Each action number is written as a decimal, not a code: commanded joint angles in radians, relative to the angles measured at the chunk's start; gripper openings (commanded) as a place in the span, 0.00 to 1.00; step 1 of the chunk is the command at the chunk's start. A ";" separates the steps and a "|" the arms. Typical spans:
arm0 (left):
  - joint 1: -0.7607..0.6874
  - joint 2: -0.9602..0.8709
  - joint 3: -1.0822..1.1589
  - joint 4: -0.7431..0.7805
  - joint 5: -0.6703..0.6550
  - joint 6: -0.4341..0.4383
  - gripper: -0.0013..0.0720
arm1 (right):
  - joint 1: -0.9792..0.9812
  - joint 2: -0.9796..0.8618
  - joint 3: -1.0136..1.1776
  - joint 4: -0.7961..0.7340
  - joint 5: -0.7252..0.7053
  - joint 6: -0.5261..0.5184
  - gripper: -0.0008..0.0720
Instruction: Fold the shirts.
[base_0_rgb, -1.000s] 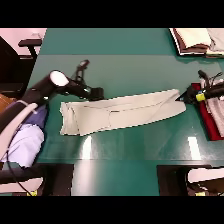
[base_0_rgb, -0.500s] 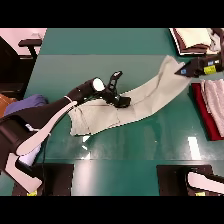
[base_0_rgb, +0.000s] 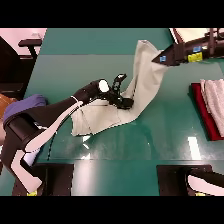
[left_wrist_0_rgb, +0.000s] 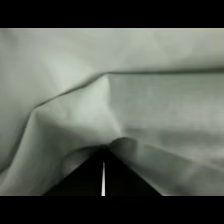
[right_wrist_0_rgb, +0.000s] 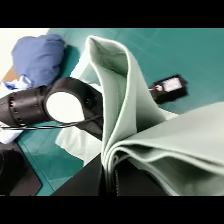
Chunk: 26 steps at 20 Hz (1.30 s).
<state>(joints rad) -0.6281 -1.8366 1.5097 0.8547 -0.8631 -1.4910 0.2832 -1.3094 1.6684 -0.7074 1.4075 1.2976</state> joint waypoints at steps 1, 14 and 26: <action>0.060 0.042 0.011 0.023 -0.053 -0.001 0.05 | 0.096 0.001 0.008 0.009 -0.053 0.005 0.04; 0.654 0.818 0.011 0.451 -0.231 -0.001 0.05 | 0.713 -0.315 0.009 0.005 -0.451 -0.050 0.78; 0.684 0.854 0.010 0.411 -0.298 -0.001 0.05 | 0.113 -0.151 -0.488 -0.227 -0.261 0.056 0.89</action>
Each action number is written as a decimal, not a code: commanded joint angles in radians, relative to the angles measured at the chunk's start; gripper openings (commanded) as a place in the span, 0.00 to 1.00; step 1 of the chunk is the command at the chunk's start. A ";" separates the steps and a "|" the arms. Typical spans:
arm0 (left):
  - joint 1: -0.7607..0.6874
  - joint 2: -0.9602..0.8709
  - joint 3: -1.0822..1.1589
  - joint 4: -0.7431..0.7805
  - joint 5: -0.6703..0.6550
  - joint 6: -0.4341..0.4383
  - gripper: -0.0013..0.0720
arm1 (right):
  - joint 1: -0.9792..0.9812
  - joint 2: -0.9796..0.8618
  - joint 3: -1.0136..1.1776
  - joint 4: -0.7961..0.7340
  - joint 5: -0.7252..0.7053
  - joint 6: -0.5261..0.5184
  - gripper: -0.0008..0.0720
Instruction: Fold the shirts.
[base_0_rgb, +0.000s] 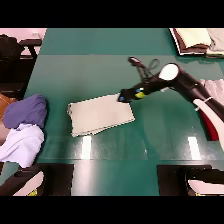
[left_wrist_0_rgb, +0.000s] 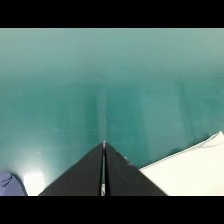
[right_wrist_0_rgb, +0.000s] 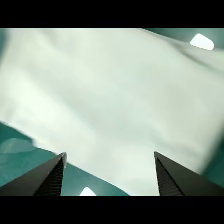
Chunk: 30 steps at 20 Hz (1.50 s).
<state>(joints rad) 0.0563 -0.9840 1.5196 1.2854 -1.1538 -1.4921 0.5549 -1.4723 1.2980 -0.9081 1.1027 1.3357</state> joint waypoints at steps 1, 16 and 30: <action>0.000 -0.002 -0.001 -0.036 -0.006 0.000 0.06 | -0.204 -0.011 -0.135 -0.022 0.045 0.018 0.89; 0.000 -0.009 -0.068 -0.071 -0.007 0.002 0.05 | 0.031 -0.455 0.201 0.278 0.139 -0.021 0.15; 0.000 -0.009 -0.068 -0.158 -0.019 0.000 0.05 | -0.650 -0.032 0.204 0.032 0.119 0.097 0.04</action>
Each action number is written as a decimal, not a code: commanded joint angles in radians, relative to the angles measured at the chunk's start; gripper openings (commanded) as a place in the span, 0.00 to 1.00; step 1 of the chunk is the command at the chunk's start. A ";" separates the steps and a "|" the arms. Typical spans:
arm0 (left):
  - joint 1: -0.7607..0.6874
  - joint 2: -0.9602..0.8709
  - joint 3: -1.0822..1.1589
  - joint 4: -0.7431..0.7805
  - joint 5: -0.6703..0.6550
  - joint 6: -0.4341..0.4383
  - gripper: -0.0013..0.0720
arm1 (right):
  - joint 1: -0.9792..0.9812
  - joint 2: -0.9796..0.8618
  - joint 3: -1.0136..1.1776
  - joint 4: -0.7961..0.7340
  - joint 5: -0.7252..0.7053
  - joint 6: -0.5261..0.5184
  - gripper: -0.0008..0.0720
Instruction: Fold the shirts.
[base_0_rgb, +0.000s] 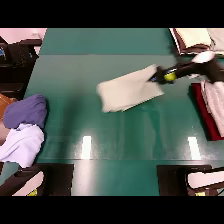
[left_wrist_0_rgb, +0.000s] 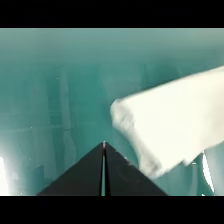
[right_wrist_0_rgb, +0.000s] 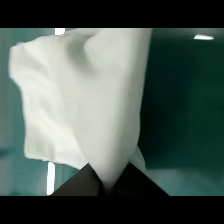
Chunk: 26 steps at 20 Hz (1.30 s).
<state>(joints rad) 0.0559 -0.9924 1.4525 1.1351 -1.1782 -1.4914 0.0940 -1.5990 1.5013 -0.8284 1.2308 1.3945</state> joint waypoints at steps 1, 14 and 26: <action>0.000 -0.001 0.000 -0.010 0.010 -0.001 0.05 | -0.271 0.121 0.001 -0.048 -0.020 0.039 0.04; 0.000 -0.001 0.000 -0.018 0.018 -0.005 0.05 | -0.674 0.177 0.008 0.020 -0.189 0.038 0.03; 0.000 -0.001 0.000 -0.017 0.008 0.000 0.05 | -0.679 0.182 0.356 -0.243 0.179 0.085 0.04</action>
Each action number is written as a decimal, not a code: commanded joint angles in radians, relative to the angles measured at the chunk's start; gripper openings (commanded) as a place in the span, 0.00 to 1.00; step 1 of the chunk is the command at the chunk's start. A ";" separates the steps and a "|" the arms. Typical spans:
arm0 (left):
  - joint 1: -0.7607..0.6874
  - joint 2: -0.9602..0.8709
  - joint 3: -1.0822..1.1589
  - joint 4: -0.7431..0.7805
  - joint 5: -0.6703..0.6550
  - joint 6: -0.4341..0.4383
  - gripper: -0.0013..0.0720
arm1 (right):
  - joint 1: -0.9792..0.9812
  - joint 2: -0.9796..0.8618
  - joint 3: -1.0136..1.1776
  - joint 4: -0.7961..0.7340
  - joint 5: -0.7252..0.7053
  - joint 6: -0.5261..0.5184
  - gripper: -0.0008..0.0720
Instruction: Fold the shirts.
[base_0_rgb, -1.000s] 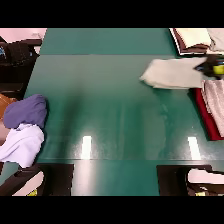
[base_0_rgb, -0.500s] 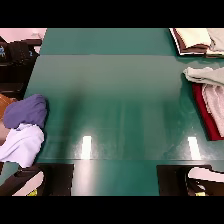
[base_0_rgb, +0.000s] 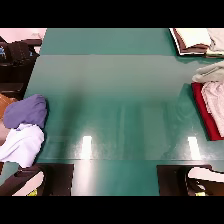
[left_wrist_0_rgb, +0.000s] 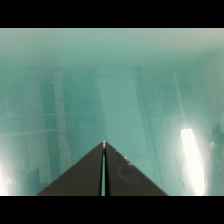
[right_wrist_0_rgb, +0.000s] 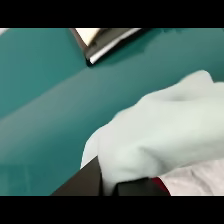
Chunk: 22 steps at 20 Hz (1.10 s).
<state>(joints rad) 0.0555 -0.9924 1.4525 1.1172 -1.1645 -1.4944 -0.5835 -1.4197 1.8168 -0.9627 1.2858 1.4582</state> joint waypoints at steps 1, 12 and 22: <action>0.000 -0.001 0.000 0.001 -0.010 0.008 0.05 | -0.002 0.016 0.019 -0.150 0.137 0.033 0.03; 0.000 -0.001 0.000 0.001 -0.034 0.044 0.05 | -0.231 0.288 -0.538 -0.351 0.135 0.084 0.16; 0.000 -0.001 0.000 0.000 -0.023 0.055 0.06 | -0.109 0.372 -0.627 -0.169 0.058 0.050 0.94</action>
<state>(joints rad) 0.0555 -0.9924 1.4525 1.1175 -1.2076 -1.4406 -0.7883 -1.0809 1.2003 -1.2064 1.3853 1.5188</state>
